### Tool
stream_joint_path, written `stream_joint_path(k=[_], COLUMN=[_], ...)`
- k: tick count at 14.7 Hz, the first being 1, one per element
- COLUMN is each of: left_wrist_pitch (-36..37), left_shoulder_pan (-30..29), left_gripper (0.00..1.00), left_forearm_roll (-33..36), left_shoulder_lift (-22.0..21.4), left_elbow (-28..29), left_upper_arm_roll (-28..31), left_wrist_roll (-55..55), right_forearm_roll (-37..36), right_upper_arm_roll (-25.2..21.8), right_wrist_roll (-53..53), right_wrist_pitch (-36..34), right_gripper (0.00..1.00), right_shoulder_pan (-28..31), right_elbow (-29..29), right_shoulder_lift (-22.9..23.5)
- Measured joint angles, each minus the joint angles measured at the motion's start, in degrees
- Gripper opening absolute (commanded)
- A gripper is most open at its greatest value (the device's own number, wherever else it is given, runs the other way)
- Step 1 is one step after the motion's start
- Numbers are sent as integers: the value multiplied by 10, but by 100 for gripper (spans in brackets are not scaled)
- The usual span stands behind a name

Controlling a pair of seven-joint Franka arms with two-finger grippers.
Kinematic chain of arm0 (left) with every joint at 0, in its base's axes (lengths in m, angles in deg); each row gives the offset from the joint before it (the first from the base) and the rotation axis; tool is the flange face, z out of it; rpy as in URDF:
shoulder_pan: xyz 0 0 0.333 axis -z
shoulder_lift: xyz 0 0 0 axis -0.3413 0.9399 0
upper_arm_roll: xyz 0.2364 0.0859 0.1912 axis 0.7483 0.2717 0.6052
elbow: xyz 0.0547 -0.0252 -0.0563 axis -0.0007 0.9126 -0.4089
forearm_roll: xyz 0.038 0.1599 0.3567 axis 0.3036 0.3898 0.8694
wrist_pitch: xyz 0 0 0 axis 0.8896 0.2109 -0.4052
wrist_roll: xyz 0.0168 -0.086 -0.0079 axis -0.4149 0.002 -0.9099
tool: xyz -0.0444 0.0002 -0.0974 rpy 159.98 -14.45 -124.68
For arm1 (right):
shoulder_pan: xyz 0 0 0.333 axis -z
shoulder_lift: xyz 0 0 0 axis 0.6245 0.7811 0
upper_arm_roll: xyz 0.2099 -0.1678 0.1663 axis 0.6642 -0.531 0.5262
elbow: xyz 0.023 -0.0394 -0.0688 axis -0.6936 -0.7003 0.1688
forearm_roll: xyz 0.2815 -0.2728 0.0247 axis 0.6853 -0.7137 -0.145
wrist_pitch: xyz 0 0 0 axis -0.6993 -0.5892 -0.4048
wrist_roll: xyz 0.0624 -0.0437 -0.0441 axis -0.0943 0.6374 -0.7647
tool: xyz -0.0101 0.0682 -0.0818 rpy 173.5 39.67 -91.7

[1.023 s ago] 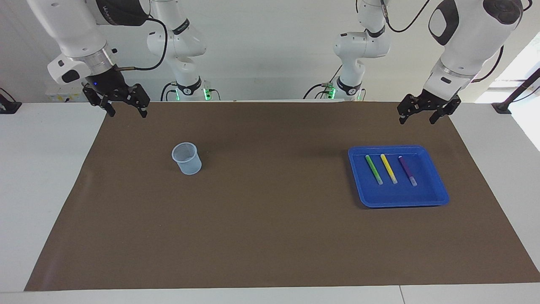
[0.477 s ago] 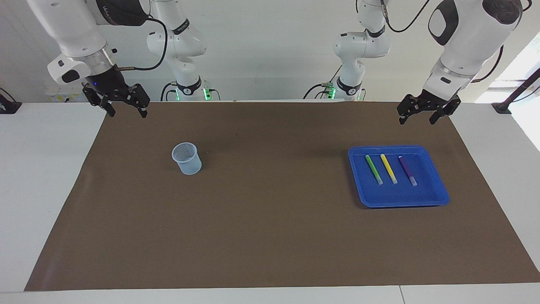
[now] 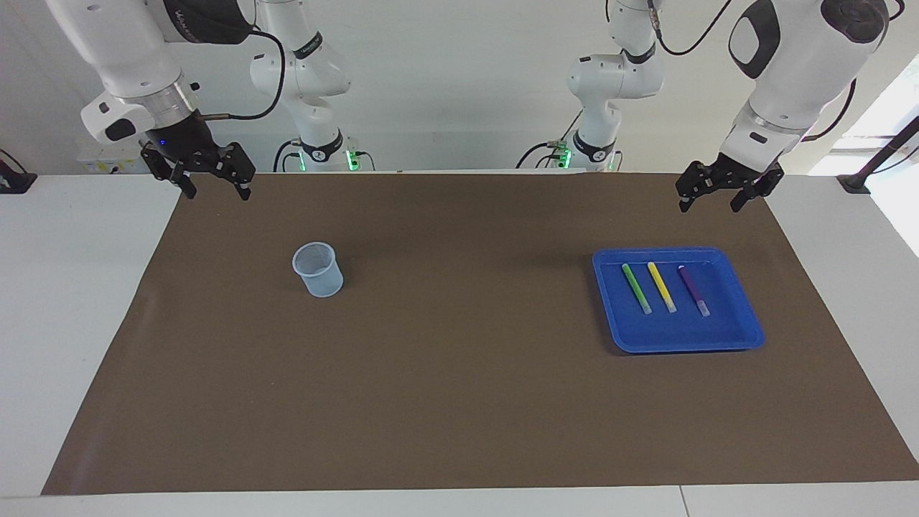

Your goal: Transfer and insert pens with both arms

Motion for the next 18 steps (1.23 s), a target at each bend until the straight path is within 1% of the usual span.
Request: stream_joint_path(k=[7, 11, 14, 18], left_wrist_pitch=[1, -4, -36, -110], left_shoulder_pan=[0, -4, -22, -51], left_gripper=[100, 100, 100, 100], left_forearm_roll=[0, 0, 0, 0], left_shoulder_lift=[-9, -23, -24, -16], left_elbow=[22, 58, 93, 164], left_upper_arm_roll=[0, 2, 3, 4], left_wrist_roll=[0, 0, 4, 44], right_forearm_roll=[0, 0, 0, 0], right_upper_arm_roll=[0, 0, 0, 0], right_wrist_roll=[0, 0, 0, 0], right_wrist_pitch=[0, 0, 0, 0], right_gripper=[100, 100, 100, 100], right_shoulder_pan=[0, -1, -1, -1], right_elbow=[0, 0, 0, 0], right_shoulder_lift=[0, 0, 0, 0])
